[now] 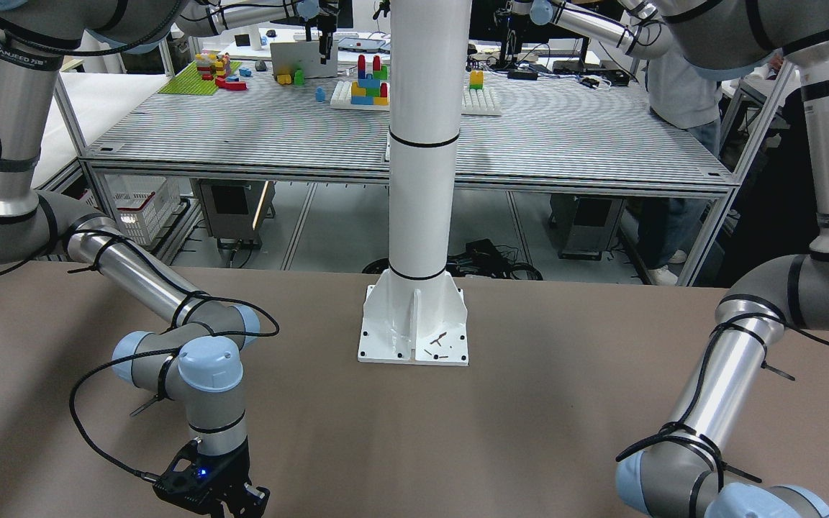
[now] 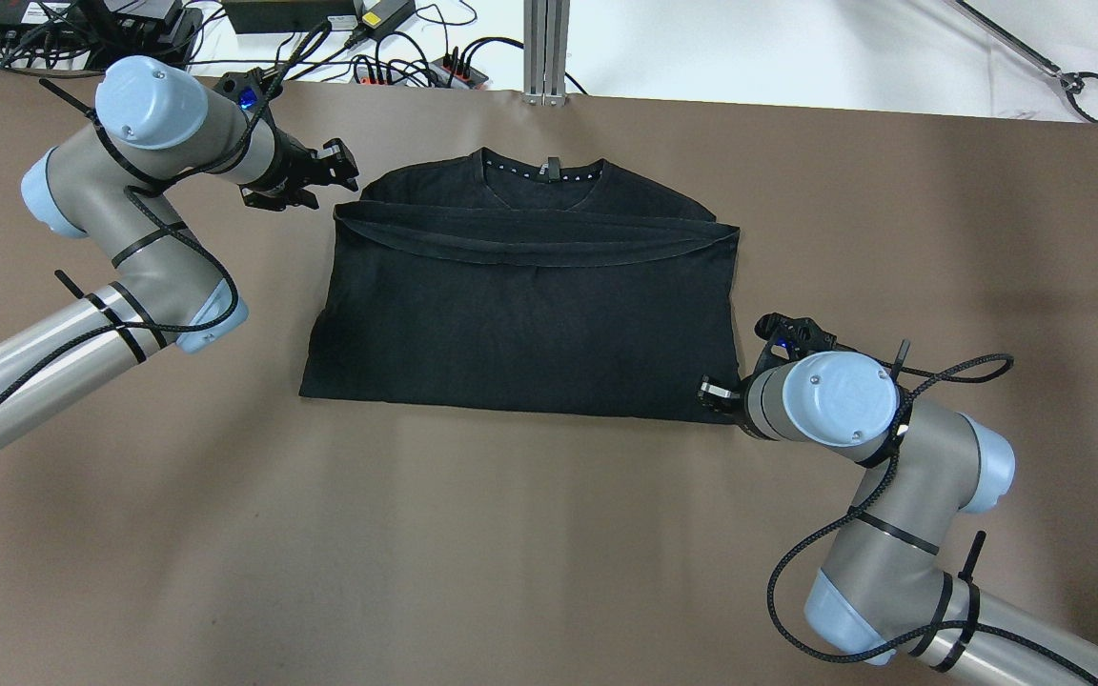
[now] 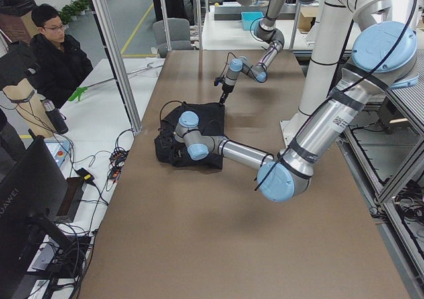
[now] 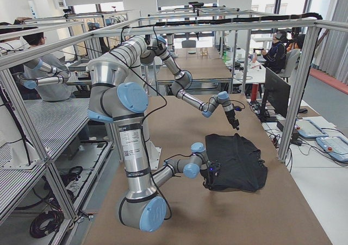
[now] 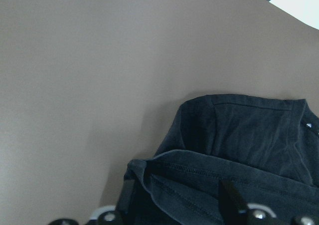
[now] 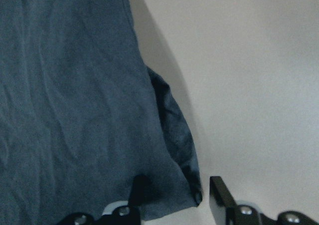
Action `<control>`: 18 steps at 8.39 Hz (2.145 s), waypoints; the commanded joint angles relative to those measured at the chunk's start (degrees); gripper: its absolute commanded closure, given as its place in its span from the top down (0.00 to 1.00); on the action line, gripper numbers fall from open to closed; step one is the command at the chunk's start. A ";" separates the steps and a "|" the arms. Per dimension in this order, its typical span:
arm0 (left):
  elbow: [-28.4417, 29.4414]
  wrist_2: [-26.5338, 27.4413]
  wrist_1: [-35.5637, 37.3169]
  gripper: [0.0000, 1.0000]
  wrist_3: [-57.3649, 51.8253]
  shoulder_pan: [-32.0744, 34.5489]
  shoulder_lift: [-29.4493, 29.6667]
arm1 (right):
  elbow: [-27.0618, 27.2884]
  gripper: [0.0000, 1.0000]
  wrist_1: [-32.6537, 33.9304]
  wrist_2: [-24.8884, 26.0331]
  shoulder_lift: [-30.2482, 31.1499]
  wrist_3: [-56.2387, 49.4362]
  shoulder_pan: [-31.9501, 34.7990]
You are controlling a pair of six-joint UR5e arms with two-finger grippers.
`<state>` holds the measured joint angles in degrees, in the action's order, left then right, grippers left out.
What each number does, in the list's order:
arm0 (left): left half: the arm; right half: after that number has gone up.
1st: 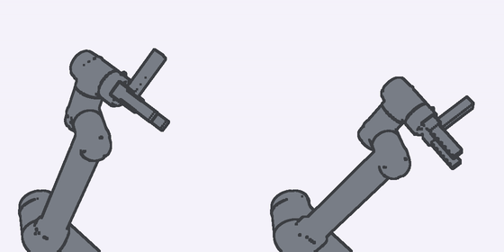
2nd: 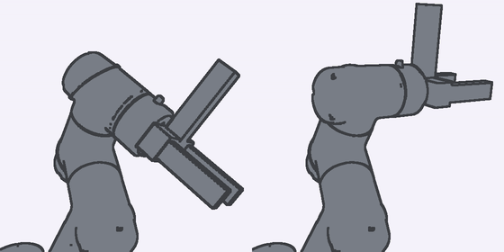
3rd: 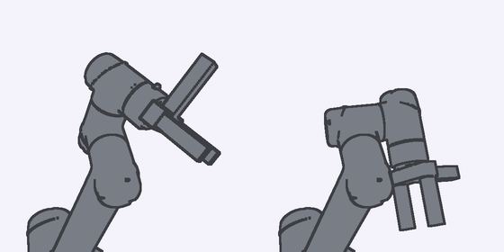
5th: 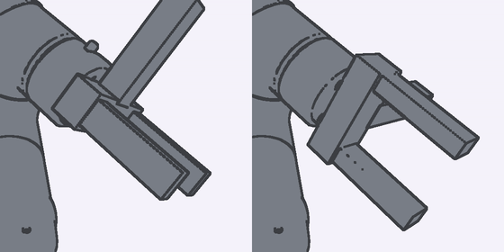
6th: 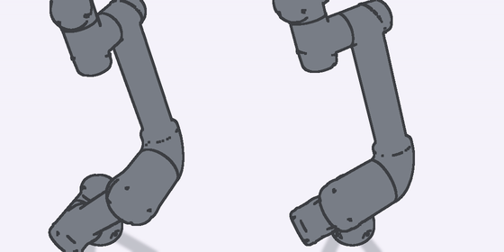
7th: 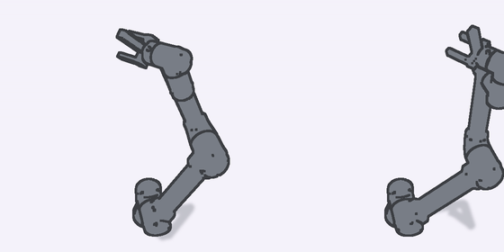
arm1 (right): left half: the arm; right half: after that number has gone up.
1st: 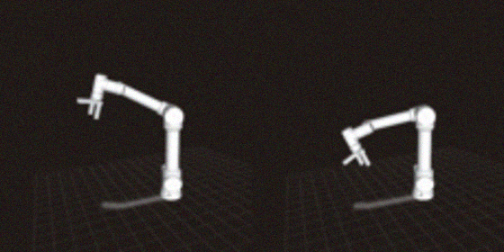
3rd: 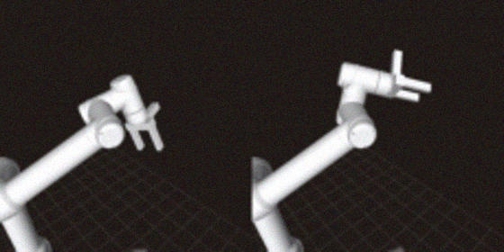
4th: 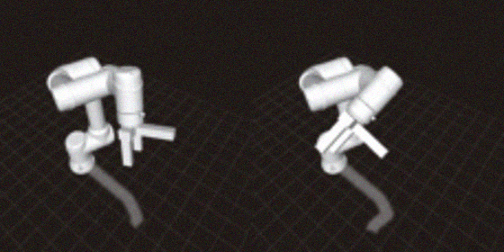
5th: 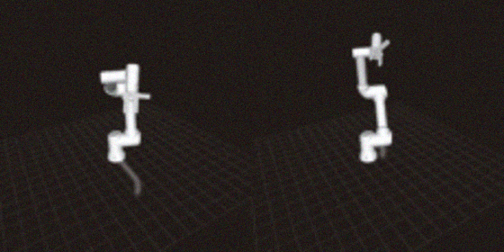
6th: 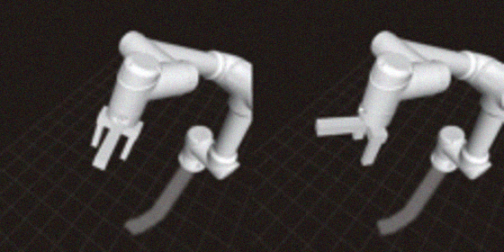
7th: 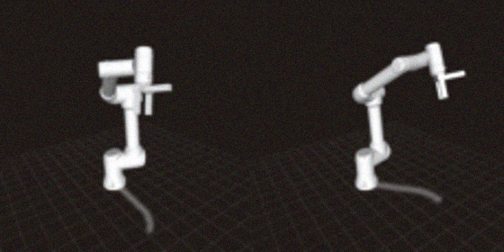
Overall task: Fold clothes
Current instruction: 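Release the hem and move the right gripper to the folded corner, then grasp the folded corner with the right gripper and drag it toward the robot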
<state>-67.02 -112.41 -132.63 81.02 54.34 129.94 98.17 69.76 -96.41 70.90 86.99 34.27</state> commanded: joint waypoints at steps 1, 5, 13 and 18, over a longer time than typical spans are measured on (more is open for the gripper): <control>-0.04 0.00 0.00 0.65 0.01 -0.11 0.14 | -0.17 0.51 -0.86 -0.01 1.25 1.25 -1.05; -0.04 0.09 0.00 0.66 0.01 -0.02 0.06 | 0.53 0.00 -1.64 -0.10 1.08 1.69 -1.05; -0.04 0.18 0.09 0.66 0.01 -0.11 0.06 | 22.67 0.00 -1.64 -19.84 13.55 3.87 -6.73; -2.31 0.09 0.44 0.67 0.71 -0.19 0.06 | 26.11 0.96 -1.73 -26.20 15.06 3.89 -23.81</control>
<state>-67.62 -112.24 -132.34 81.21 54.15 130.14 123.66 68.11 -121.96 85.71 90.83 14.79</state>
